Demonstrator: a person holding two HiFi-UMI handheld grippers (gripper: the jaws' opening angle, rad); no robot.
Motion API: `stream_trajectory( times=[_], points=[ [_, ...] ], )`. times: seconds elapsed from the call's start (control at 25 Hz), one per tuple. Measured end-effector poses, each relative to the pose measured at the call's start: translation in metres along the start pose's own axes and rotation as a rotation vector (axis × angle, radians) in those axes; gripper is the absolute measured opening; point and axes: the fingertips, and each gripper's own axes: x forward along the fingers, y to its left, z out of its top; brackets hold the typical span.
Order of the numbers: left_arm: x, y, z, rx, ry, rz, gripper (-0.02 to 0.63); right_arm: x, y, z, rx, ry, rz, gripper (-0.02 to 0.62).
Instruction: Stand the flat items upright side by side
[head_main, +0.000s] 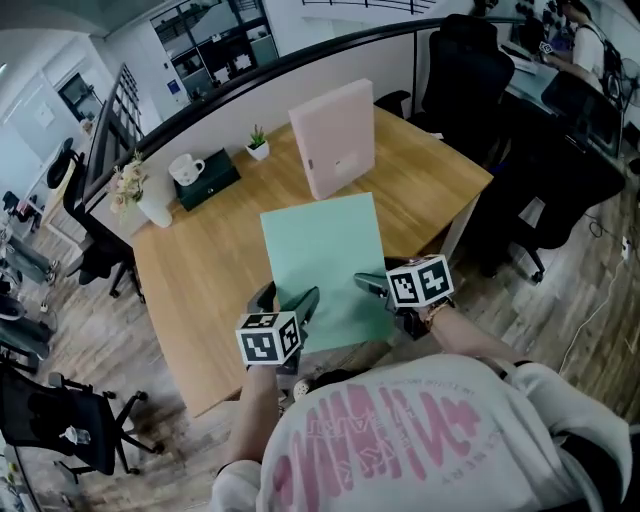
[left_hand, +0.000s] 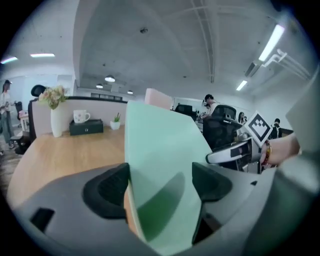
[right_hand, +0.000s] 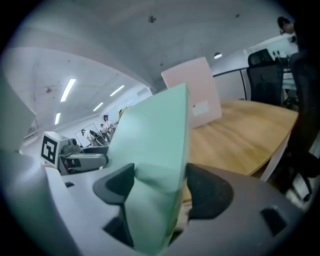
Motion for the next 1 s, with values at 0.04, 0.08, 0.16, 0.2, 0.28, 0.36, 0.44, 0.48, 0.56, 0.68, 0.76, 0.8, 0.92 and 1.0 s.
stream_trajectory(
  times=[0.04, 0.08, 0.16, 0.2, 0.28, 0.36, 0.44, 0.48, 0.56, 0.68, 0.76, 0.8, 0.92, 1.0],
  points=[
    [0.001, -0.012, 0.011, 0.016, -0.045, 0.007, 0.400, -0.013, -0.007, 0.009, -0.020, -0.037, -0.007, 0.331],
    [0.002, -0.025, 0.021, 0.032, -0.082, 0.009, 0.394, -0.027, -0.013, 0.016, -0.043, -0.068, -0.019, 0.331],
    [0.003, -0.052, 0.036, 0.064, -0.126, -0.006, 0.377, -0.053, -0.025, 0.025, -0.087, -0.114, -0.044, 0.331],
    [0.003, -0.065, 0.042, 0.074, -0.139, -0.021, 0.377, -0.065, -0.032, 0.028, -0.104, -0.132, -0.055, 0.331],
    [0.007, -0.088, 0.051, 0.085, -0.153, -0.043, 0.377, -0.086, -0.044, 0.033, -0.129, -0.160, -0.078, 0.331],
    [0.013, -0.103, 0.060, 0.126, -0.156, -0.036, 0.377, -0.098, -0.055, 0.036, -0.137, -0.186, -0.095, 0.331],
    [0.021, -0.115, 0.066, 0.176, -0.158, -0.020, 0.370, -0.106, -0.065, 0.039, -0.131, -0.207, -0.106, 0.331],
    [0.025, -0.120, 0.069, 0.188, -0.162, -0.019, 0.370, -0.108, -0.071, 0.039, -0.126, -0.216, -0.112, 0.331],
    [0.038, -0.129, 0.075, 0.192, -0.179, -0.029, 0.370, -0.113, -0.085, 0.042, -0.115, -0.234, -0.129, 0.331],
    [0.064, -0.138, 0.087, 0.199, -0.211, -0.046, 0.359, -0.118, -0.111, 0.052, -0.106, -0.274, -0.152, 0.331],
    [0.085, -0.142, 0.096, 0.192, -0.237, -0.062, 0.354, -0.118, -0.129, 0.063, -0.103, -0.304, -0.164, 0.331],
    [0.095, -0.143, 0.101, 0.187, -0.249, -0.072, 0.354, -0.118, -0.139, 0.069, -0.101, -0.319, -0.171, 0.331],
    [0.128, -0.142, 0.116, 0.174, -0.277, -0.093, 0.354, -0.111, -0.165, 0.093, -0.101, -0.336, -0.189, 0.331],
    [0.148, -0.138, 0.128, 0.158, -0.288, -0.097, 0.354, -0.103, -0.181, 0.111, -0.119, -0.330, -0.197, 0.331]
  ],
)
